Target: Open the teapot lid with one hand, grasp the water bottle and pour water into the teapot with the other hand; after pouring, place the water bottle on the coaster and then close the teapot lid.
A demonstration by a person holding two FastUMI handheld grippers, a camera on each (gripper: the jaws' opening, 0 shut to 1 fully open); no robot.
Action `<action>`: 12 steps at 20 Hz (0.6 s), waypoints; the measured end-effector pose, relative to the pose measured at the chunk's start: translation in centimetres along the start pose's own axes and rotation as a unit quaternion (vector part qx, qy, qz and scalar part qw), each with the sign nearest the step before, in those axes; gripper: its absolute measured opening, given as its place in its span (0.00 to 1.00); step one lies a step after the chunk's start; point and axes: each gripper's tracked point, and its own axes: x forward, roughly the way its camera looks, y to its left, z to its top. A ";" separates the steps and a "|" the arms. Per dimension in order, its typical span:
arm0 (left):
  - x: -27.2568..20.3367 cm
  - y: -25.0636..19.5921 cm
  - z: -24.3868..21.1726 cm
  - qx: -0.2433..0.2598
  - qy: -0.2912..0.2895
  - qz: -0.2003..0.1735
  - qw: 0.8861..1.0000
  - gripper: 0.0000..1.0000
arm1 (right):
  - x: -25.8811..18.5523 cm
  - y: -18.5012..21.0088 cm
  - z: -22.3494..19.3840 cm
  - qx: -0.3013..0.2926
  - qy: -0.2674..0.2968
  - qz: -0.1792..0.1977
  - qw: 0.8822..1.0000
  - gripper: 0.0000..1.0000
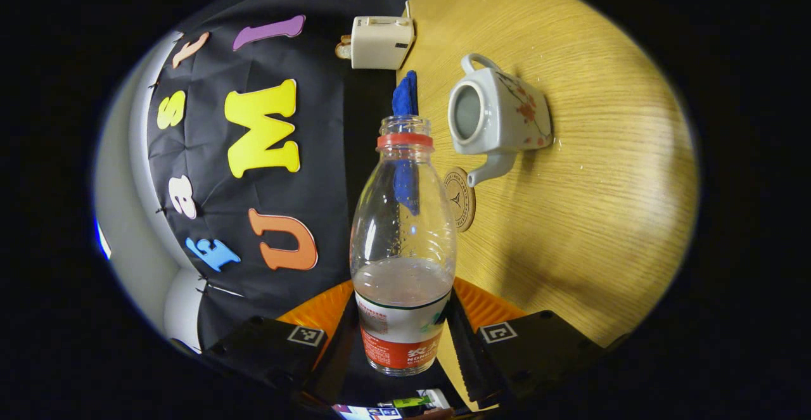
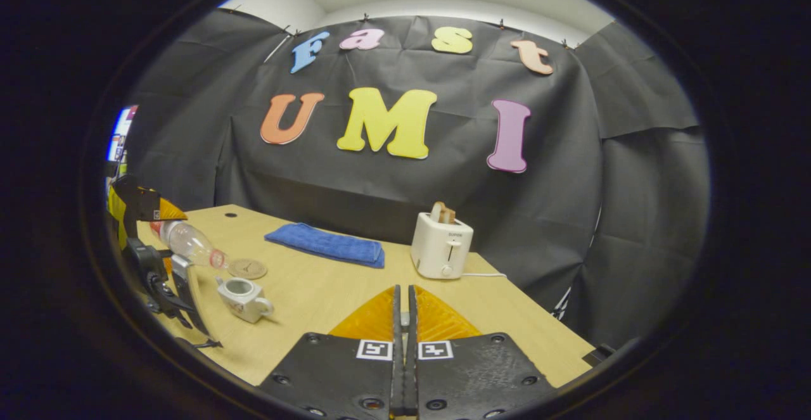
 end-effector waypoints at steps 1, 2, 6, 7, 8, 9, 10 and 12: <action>0.0 -0.2 0.2 0.014 0.000 -0.004 1.000 0.74 | 0.1 -0.1 -0.1 -0.001 0.000 -0.001 1.000 0.00; -0.1 -0.5 0.4 0.029 -0.001 -0.008 1.000 0.74 | 0.1 -0.1 -0.1 -0.001 0.001 -0.001 1.000 0.00; -0.4 0.9 0.9 0.076 -0.005 0.018 0.997 0.74 | 0.2 0.2 -0.3 -0.006 0.004 0.004 1.000 0.00; -0.3 1.3 1.2 0.083 -0.005 0.020 0.996 0.74 | 0.2 0.2 -0.4 -0.007 0.005 0.005 1.000 0.00; -0.2 1.5 1.1 0.090 -0.001 0.020 0.996 0.74 | 0.1 0.2 -0.3 -0.008 0.004 0.005 1.000 0.00; -0.3 1.5 1.1 0.097 0.002 0.019 0.995 0.73 | 0.2 0.2 -0.3 -0.008 0.004 0.005 1.000 0.00; -0.2 1.4 1.1 0.104 0.003 0.018 0.994 0.74 | 0.2 0.2 -0.3 -0.007 0.003 0.005 1.000 0.00; -0.1 1.6 1.2 0.117 0.006 0.016 0.993 0.74 | 0.2 0.1 -0.3 -0.007 0.003 0.006 1.000 0.00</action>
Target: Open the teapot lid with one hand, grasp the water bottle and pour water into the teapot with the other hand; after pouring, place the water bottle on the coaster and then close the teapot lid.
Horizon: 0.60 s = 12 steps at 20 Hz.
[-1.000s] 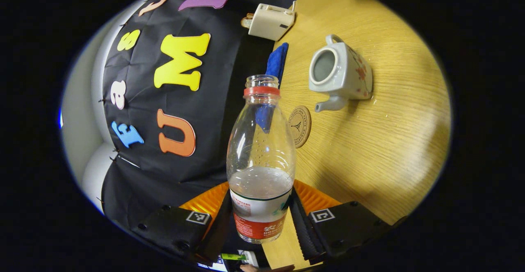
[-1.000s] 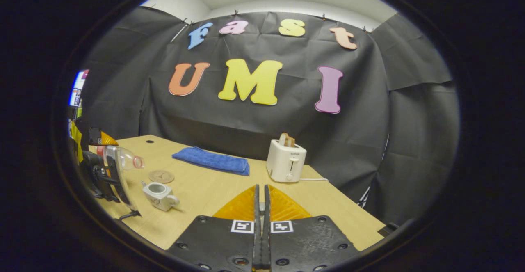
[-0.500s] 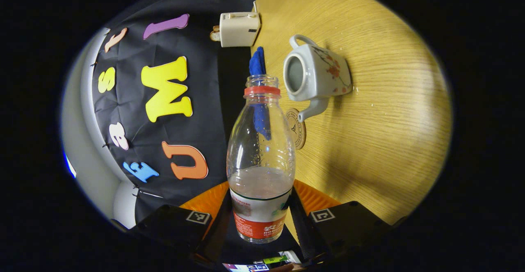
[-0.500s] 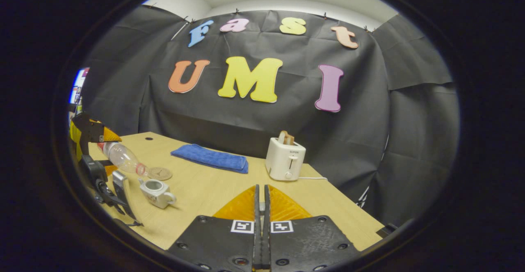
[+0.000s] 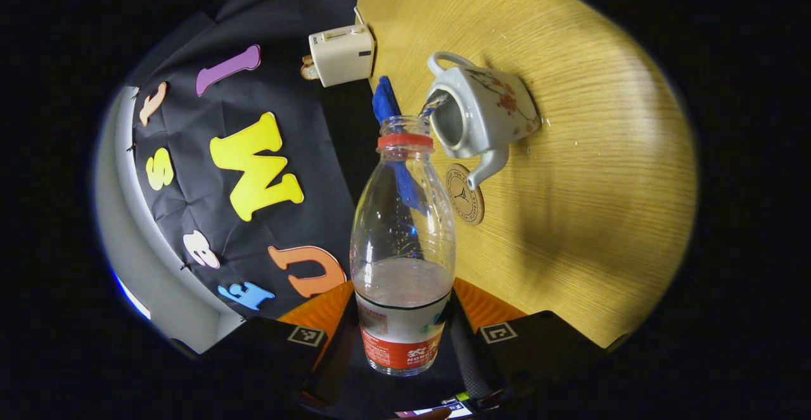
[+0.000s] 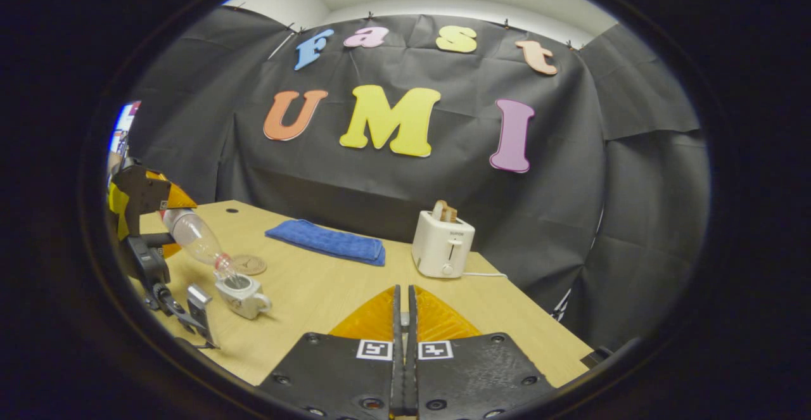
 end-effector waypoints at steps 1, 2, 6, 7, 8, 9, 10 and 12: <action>-0.1 0.0 0.0 0.005 0.004 -0.001 1.000 0.74 | 0.0 -0.1 0.0 0.000 0.000 0.000 1.000 0.00; -0.1 0.0 0.0 0.008 0.006 -0.003 1.000 0.74 | 0.1 -0.2 0.0 0.001 0.000 -0.002 1.000 0.00; 0.0 0.1 0.2 0.024 0.010 -0.003 1.000 0.74 | 0.1 -0.6 0.1 0.003 -0.002 -0.003 1.000 0.00; 0.0 0.0 0.1 0.026 0.012 -0.005 1.000 0.74 | 0.1 -0.6 0.1 0.004 -0.001 -0.003 1.000 0.00; 0.1 0.0 0.2 0.032 0.014 -0.007 0.999 0.74 | 0.1 -0.6 0.1 0.005 -0.001 -0.003 1.000 0.00; 0.1 0.0 0.1 0.040 0.017 -0.008 0.999 0.74 | 0.0 -0.6 0.0 0.004 0.000 -0.003 1.000 0.00; 0.2 0.2 0.2 0.050 0.018 -0.007 0.999 0.74 | 0.0 -0.6 0.1 0.004 0.000 -0.003 1.000 0.00; 0.2 0.6 0.4 0.069 0.020 -0.002 0.997 0.74 | 0.1 -0.5 0.1 0.002 -0.001 -0.001 1.000 0.00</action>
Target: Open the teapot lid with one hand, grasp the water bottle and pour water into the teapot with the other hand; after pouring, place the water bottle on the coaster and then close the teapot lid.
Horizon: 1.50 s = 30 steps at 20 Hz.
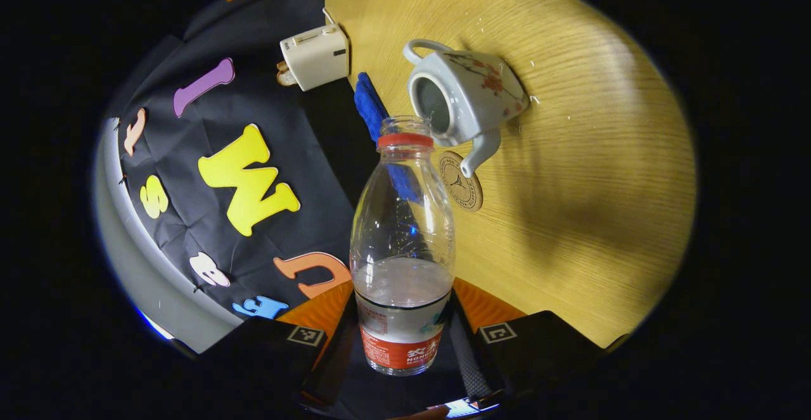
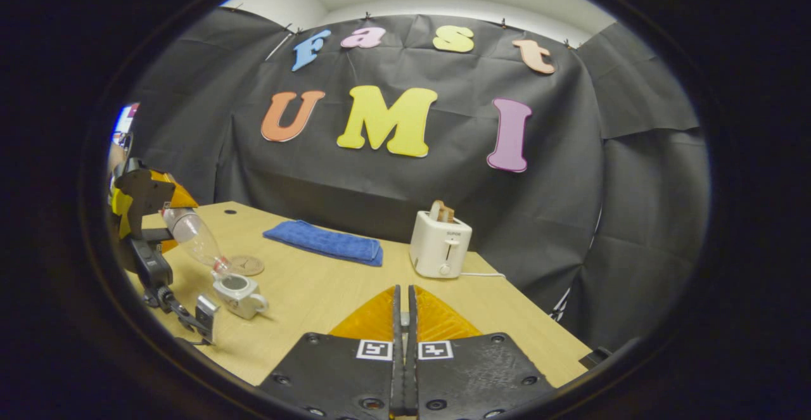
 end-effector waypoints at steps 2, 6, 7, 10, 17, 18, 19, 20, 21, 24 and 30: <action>0.0 0.4 0.3 0.018 0.000 0.006 1.000 0.74 | 0.0 0.1 -0.1 -0.002 0.000 0.000 1.000 0.00; -0.5 1.4 0.8 0.056 0.001 0.020 0.998 0.74 | 0.0 -0.1 0.0 -0.004 0.000 -0.001 1.000 0.00; -0.8 1.6 0.8 0.063 0.002 0.022 0.998 0.74 | 0.0 -0.1 0.0 -0.003 -0.001 -0.001 1.000 0.00; -1.0 1.7 0.6 0.074 0.007 0.024 0.997 0.74 | 0.0 -0.4 0.2 -0.001 -0.002 -0.001 1.000 0.01; -0.7 1.9 0.4 0.084 0.014 0.018 0.996 0.74 | 0.2 -0.9 -0.2 0.001 0.000 -0.003 1.000 0.00; -0.6 2.0 0.5 0.084 0.013 0.019 0.996 0.74 | 0.2 -0.9 -0.2 0.001 0.001 -0.003 1.000 0.00; -0.6 1.8 0.5 0.083 0.013 0.017 0.996 0.74 | 0.4 -1.0 -0.4 0.000 0.003 -0.004 1.000 0.00; -0.6 1.7 0.6 0.081 0.011 0.015 0.997 0.74 | 0.4 -1.1 -0.4 0.001 0.003 -0.005 1.000 0.00; -0.5 1.6 0.6 0.078 0.009 0.014 0.997 0.74 | 0.4 -1.2 -0.3 0.002 0.003 -0.007 1.000 0.00; -0.1 1.2 0.8 0.061 -0.001 0.009 0.998 0.73 | 0.5 -1.4 -0.2 0.002 0.002 -0.008 1.000 0.00; 0.7 0.6 1.9 -0.100 -0.047 0.003 0.994 0.73 | 0.1 -2.1 0.0 0.026 0.004 0.000 1.000 0.03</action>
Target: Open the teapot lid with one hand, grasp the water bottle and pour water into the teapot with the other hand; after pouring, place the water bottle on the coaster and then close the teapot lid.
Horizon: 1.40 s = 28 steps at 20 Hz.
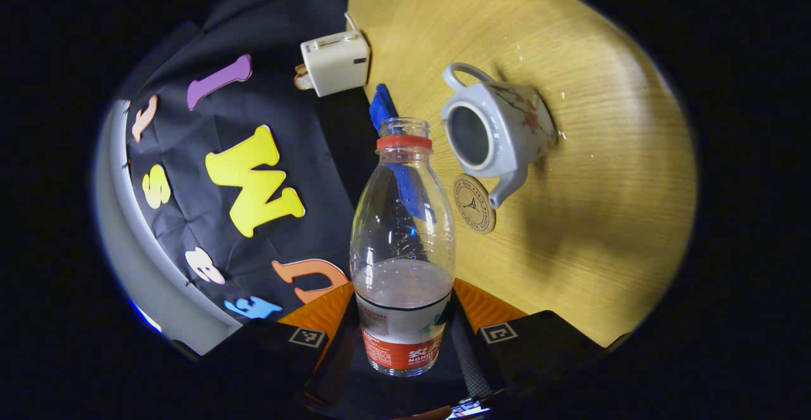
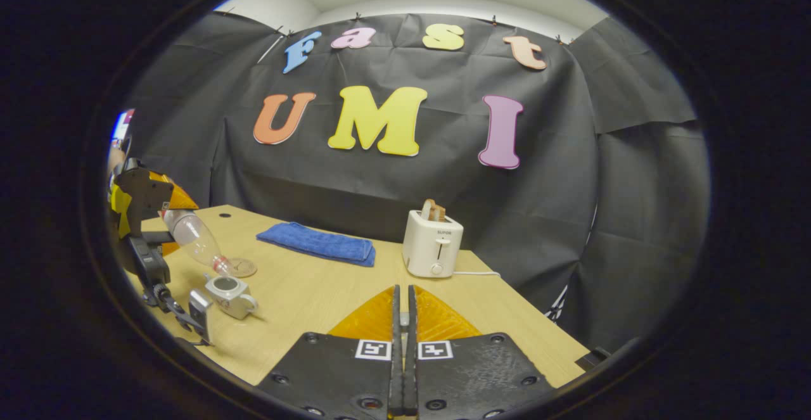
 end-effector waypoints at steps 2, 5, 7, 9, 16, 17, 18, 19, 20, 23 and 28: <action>0.4 -0.5 0.3 -0.076 -0.015 -0.007 0.997 0.74 | -0.1 -0.2 0.1 -0.002 -0.001 -0.002 1.000 0.02; 1.0 -0.8 0.9 -0.164 -0.037 -0.005 0.986 0.74 | 0.1 -0.2 -0.2 -0.005 0.001 -0.004 1.000 0.01; 1.2 -1.0 1.2 -0.227 -0.052 -0.002 0.973 0.73 | 0.2 -0.1 -0.3 -0.006 0.004 -0.004 1.000 0.01; 1.2 -1.1 1.4 -0.306 -0.063 -0.009 0.950 0.73 | 0.3 0.0 -0.5 -0.008 0.006 -0.004 1.000 0.01; 0.7 1.9 2.5 -0.542 -0.135 0.015 0.830 0.74 | 0.5 0.5 -1.0 -0.016 0.011 -0.001 1.000 0.00; 0.9 2.5 2.6 -0.570 -0.152 0.016 0.807 0.74 | 0.6 0.6 -1.2 -0.017 0.012 -0.002 1.000 0.00; 1.2 2.6 3.1 -0.598 -0.164 0.012 0.784 0.74 | 0.7 0.7 -1.3 -0.017 0.015 -0.004 1.000 0.02; 1.4 2.6 3.5 -0.623 -0.174 0.001 0.763 0.74 | 0.8 0.7 -1.5 -0.015 0.018 -0.005 1.000 0.01; 1.6 2.6 3.7 -0.644 -0.178 -0.006 0.744 0.74 | 0.9 0.9 -1.6 -0.012 0.021 -0.003 1.000 0.01; 3.0 3.7 3.6 -0.691 -0.187 -0.009 0.698 0.74 | 1.2 1.3 -2.2 -0.007 0.028 0.001 1.000 0.01; 6.8 4.8 3.9 -0.748 -0.189 -0.028 0.636 0.75 | 1.4 1.2 -2.2 -0.002 0.024 0.002 1.000 0.01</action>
